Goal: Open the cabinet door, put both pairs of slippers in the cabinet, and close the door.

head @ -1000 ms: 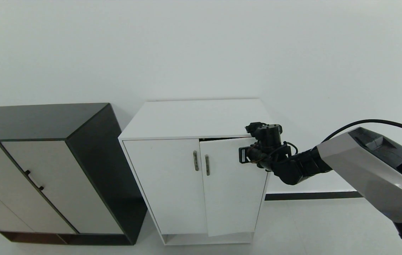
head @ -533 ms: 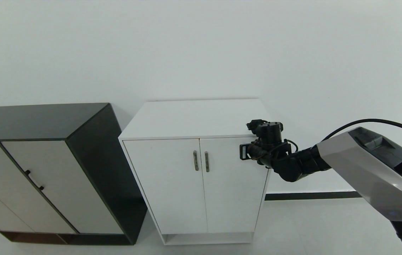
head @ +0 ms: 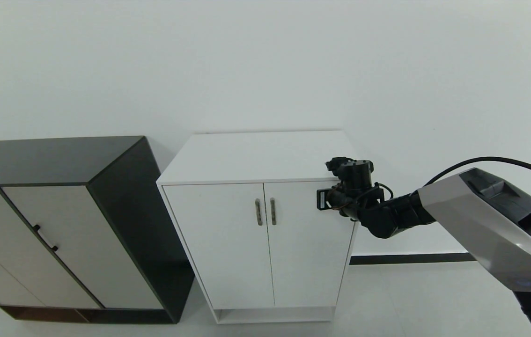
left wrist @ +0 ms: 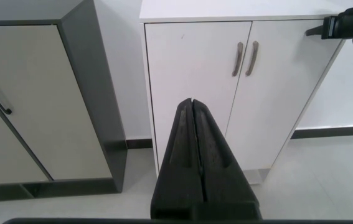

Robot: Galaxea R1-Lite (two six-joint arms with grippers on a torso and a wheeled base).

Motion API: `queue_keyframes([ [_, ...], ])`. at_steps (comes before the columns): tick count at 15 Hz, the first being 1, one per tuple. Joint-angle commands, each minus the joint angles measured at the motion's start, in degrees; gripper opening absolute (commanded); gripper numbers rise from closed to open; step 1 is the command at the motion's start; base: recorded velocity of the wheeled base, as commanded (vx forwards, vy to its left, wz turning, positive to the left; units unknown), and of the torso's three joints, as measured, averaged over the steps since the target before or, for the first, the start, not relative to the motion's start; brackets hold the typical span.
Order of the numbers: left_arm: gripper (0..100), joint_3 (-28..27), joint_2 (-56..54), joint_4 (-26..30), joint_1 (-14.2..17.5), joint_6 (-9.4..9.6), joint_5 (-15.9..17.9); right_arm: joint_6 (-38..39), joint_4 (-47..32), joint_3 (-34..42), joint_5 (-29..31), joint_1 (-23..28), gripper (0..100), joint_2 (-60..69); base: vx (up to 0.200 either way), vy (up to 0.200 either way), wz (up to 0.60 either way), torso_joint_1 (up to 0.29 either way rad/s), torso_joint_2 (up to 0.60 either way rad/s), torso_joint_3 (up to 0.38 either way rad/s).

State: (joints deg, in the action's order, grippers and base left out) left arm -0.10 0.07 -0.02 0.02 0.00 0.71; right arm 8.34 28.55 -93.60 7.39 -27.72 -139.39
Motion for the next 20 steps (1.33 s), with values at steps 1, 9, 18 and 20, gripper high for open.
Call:
queue_keyframes([
  [1,0,0.01,0.01,-0.06,-0.02,0.0,0.0,0.01,-0.6,-0.8,0.0,0.21,0,-0.01,0.0,0.0,0.0,0.0,0.0,0.0],
  [9,0,0.01,0.01,0.02,0.06,0.0,0.0,0.1,-0.34,9.14,0.0,-0.4,0,7.64,0.0,0.0,0.0,0.0,0.0,0.0],
  [18,0,0.01,0.01,-0.06,0.06,0.09,0.0,-0.25,15.04,53.78,0.43,0.04,0,35.24,0.0,0.0,0.0,0.0,0.0,0.0],
  [20,0,0.01,0.01,0.02,0.06,0.09,0.08,-1.04,16.19,62.49,0.52,0.83,0,42.09,0.0,0.0,0.0,0.0,0.0,0.0],
])
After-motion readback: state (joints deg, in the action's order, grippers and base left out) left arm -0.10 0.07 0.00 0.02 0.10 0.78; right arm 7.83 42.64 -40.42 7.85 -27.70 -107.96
